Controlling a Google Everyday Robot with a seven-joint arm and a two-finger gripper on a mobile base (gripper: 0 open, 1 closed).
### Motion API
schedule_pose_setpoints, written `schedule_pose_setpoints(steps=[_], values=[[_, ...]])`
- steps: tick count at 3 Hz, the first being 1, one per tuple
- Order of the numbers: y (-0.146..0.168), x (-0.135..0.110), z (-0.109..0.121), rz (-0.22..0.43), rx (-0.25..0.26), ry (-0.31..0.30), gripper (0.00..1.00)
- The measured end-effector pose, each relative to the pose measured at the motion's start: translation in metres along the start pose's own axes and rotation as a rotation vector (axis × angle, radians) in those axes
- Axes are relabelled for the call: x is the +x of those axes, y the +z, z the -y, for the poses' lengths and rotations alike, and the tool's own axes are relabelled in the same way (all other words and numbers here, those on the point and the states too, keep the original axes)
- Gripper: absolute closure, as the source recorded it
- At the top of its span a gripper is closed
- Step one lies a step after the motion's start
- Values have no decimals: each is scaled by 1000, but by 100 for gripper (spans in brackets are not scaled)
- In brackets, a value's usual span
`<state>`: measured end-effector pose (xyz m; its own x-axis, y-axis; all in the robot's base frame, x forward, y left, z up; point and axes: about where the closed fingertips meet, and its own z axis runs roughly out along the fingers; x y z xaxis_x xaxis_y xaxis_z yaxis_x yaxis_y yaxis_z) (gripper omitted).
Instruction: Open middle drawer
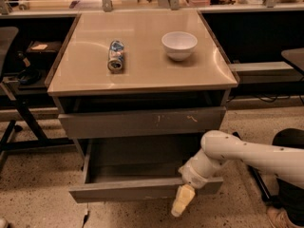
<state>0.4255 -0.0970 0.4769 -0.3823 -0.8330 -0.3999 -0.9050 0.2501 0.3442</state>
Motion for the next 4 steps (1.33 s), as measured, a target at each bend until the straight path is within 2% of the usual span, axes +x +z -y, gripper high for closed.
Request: schedule_pose_setpoints(steps=[2,3,4], values=[[22,-16,37,-41,11,-48,0],[52,-14,33,-76,-63,-43,0],[68,-3,21,-116,-139,-18,0]])
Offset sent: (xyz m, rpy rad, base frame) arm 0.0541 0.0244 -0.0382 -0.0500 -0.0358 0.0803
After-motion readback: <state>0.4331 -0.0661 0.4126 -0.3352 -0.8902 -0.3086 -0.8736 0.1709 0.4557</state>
